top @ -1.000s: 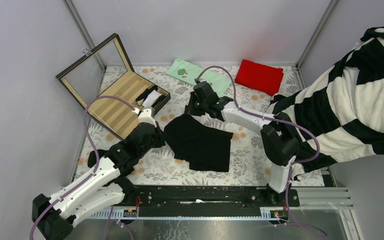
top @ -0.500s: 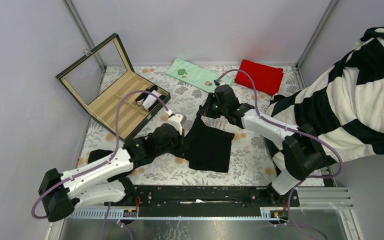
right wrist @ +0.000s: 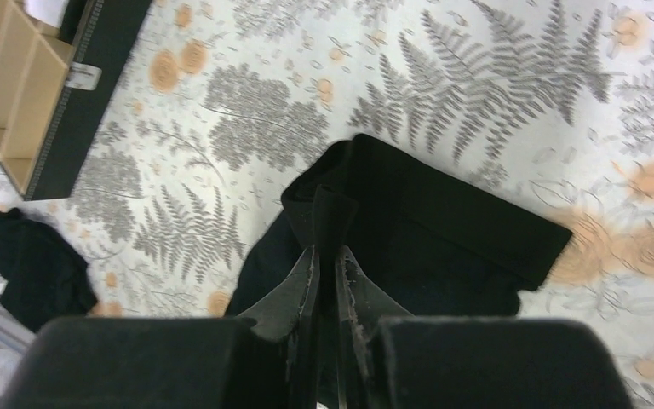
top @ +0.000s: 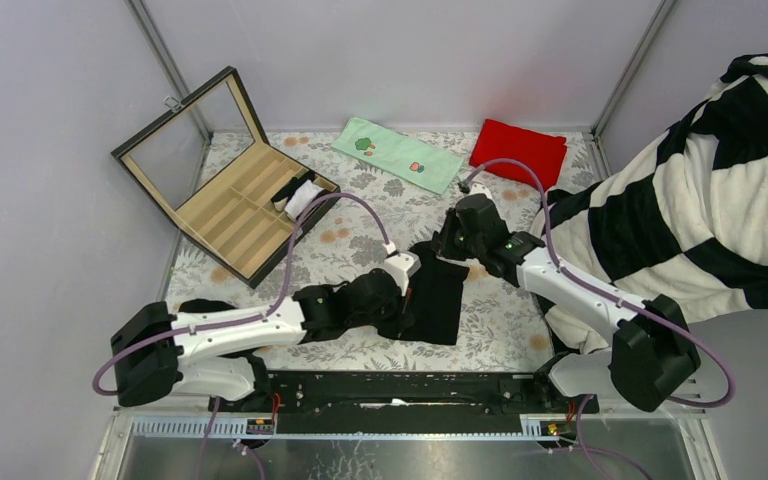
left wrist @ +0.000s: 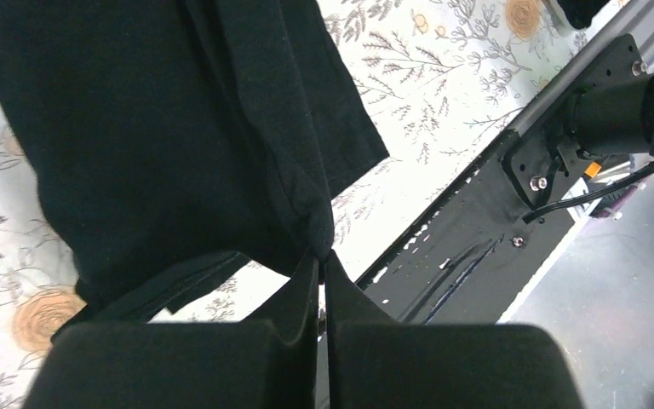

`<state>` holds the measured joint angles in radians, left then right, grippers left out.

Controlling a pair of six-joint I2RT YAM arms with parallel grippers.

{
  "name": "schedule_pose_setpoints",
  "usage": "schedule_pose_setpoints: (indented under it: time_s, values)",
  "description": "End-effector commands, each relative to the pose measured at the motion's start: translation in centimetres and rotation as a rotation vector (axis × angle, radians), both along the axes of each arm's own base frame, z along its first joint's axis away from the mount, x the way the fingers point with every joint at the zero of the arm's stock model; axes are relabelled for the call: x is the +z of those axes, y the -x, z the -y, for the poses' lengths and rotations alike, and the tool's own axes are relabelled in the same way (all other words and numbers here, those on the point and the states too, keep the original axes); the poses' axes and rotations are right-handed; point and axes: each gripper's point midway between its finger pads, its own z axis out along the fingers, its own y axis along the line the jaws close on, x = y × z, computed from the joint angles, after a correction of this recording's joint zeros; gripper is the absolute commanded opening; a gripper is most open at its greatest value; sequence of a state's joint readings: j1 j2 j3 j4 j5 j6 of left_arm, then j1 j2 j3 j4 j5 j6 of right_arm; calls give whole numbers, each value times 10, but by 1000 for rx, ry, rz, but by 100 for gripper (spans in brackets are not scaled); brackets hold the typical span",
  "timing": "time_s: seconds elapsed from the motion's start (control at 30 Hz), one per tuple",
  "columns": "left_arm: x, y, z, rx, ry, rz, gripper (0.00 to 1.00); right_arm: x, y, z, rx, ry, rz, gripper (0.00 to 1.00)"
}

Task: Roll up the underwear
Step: Fold the underwear at the center of the board.

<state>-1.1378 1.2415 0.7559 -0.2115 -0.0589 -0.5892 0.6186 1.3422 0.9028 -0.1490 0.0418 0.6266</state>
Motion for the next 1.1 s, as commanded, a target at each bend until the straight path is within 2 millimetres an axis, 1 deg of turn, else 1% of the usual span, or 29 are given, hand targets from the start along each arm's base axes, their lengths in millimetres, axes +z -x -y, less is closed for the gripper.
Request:
schedule_pose_setpoints:
  time_s: [0.0,0.13,0.23,0.3,0.47,0.53,0.7,0.8,0.97,1.07]
  values:
    - [20,2,35,-24,115,6,0,-4,5,28,-54,83,19,8]
    - [16,5,52,-29,125,-12,0,-15,12,40,-61,126,5,9]
    - [12,8,64,-38,123,-21,0,-21,15,45,-57,147,-8,8]
    - [5,6,70,-33,112,-24,0,-26,17,49,-58,159,-17,9]
    - [-10,4,76,-34,84,-39,0,-38,20,57,-72,191,-44,9]
    - [-13,4,81,-37,93,-44,0,-42,21,62,-86,204,-53,9]
    - [-22,5,82,-22,97,-63,0,-47,23,66,-94,223,-63,11]
    - [-18,3,84,-6,107,-65,0,-46,22,68,-100,226,-63,11]
    - [-1,-5,90,25,134,-45,0,-35,21,65,-96,204,-53,11]
    - [4,-9,94,33,137,-33,0,-32,20,63,-89,197,-53,11]
